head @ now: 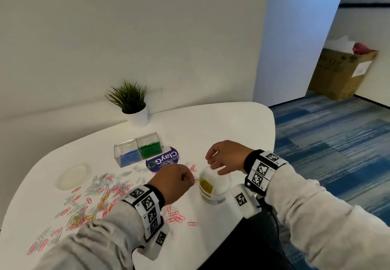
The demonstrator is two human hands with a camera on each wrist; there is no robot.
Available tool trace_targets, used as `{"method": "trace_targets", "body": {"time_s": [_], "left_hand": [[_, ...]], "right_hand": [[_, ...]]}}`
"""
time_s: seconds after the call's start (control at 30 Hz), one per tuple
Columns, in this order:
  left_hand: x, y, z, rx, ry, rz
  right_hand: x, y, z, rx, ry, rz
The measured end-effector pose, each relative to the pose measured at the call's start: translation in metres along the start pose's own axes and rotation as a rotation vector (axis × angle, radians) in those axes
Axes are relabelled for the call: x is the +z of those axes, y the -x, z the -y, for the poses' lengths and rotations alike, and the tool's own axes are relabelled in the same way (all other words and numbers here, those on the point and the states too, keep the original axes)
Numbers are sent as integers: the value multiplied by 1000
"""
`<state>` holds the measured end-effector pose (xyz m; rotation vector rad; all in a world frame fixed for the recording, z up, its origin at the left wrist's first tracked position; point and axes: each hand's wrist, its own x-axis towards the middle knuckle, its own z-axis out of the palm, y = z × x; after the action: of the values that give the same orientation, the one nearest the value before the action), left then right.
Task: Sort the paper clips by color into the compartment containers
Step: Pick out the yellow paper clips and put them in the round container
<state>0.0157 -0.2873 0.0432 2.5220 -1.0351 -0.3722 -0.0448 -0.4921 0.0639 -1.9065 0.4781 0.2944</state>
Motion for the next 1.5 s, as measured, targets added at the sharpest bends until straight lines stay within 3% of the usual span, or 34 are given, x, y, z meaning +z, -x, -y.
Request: {"method": "trace_targets", "body": {"time_s": [0.1, 0.2, 0.33, 0.57, 0.77, 0.83, 0.93, 1.07, 1.2, 1.4, 1.5], "left_hand": [[6, -16, -14, 40, -86, 10], [13, -28, -25, 87, -232, 98], [20, -38, -34, 120, -337, 172], [29, -42, -30, 71, -254, 163], [10, -2, -9, 294, -322, -80], [0, 23, 21, 249, -290, -127], [-18, 62, 89, 39, -348, -79], [-35, 110, 189, -283, -427, -73], [-41, 142, 246, -422, -378, -65], [-34, 153, 280, -462, -268, -93], [-37, 154, 283, -499, -173, -168]], "right_hand": [[-8, -2, -8, -69, 453, -118], [-3, -3, -16, -67, 731, -76], [10, -12, -21, -37, 806, 11], [15, -18, -22, -62, 863, 7], [16, -11, -21, -61, 913, -37], [24, -9, -11, -155, 911, -102], [57, -6, 9, -456, 795, -192], [137, -10, 20, -740, 849, 12], [207, -30, 34, -696, 1033, 219], [256, -98, 67, -609, 977, 182], [274, -122, 79, -600, 965, 173]]}}
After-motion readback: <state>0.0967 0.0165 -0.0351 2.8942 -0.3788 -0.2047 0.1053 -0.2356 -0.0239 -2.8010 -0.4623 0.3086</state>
